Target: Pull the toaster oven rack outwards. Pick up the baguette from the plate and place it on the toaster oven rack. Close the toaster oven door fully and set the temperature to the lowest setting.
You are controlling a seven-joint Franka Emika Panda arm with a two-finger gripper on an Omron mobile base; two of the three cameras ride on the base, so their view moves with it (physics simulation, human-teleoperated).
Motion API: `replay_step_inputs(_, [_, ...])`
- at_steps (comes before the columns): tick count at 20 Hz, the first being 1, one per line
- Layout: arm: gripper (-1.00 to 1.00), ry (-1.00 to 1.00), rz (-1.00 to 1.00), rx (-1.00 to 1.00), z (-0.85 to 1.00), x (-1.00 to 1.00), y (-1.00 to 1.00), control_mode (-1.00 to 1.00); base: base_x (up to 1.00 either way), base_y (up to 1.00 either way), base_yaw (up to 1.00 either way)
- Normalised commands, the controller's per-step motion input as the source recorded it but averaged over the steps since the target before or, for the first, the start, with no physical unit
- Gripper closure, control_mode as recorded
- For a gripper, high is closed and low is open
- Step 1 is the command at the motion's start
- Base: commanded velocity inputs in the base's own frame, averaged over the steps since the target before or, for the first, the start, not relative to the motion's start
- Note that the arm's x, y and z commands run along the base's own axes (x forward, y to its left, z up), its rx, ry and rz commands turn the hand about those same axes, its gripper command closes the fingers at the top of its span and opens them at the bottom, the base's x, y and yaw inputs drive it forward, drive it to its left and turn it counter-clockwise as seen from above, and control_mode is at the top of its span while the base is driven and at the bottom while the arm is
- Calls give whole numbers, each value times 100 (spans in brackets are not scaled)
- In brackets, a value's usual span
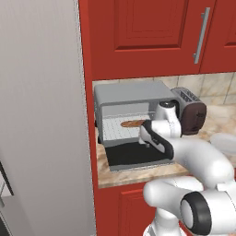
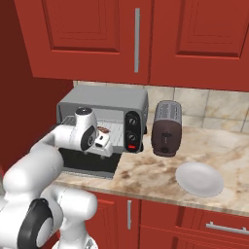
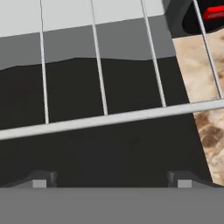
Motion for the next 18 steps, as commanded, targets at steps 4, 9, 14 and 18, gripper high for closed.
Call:
replay_step_inputs(4, [-100, 0, 0, -4, 4, 50, 0, -100, 0, 0, 0])
replay_step_inputs(9, [-100, 0, 0, -2, 5, 49, 0, -100, 0, 0, 0])
replay_step_inputs(14, [-100, 0, 0, 0, 0, 48, 0, -100, 0, 0, 0])
replay_step_inputs(18, [-100, 0, 0, 0, 0, 50, 0, -100, 0, 0, 0])
